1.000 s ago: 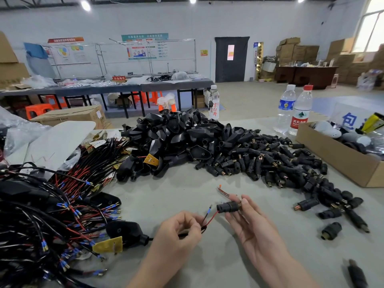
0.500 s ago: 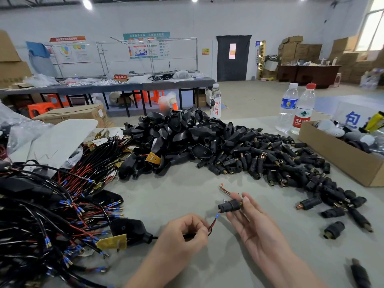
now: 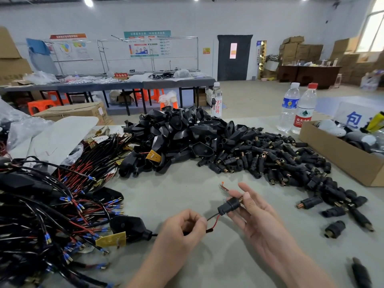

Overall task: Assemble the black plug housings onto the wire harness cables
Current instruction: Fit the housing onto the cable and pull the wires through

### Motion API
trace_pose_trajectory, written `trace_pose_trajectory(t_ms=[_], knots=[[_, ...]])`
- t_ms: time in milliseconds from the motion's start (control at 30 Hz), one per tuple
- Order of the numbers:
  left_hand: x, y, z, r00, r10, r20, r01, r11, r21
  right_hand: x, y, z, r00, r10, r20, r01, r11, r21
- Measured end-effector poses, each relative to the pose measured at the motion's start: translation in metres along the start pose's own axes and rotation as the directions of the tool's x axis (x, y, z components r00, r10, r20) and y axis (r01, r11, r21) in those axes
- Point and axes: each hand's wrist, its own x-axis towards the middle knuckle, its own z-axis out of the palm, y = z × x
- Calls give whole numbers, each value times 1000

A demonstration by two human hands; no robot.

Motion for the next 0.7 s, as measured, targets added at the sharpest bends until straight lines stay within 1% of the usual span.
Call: trace_pose_trajectory(t_ms=[133,300,467,633,700], knots=[[-2,-3,2,999,47,-26,-45,996,78,-2,6,4,1000,4,23,-4,1000,10],[-1,-3,5,996,76,-35,-75,996,43,-3,8,6,1000,1,32,0,1000,-7],[-5,-1,9,986,167,-16,-164,979,122,-4,7,6,1000,1,31,0,1000,-25],[-6,-2,9,981,193,-11,-187,964,187,-5,10,7,998,54,40,-54,999,-9],[-6,-2,10,979,199,-32,-188,959,212,-4,10,7,997,62,36,-62,998,0]])
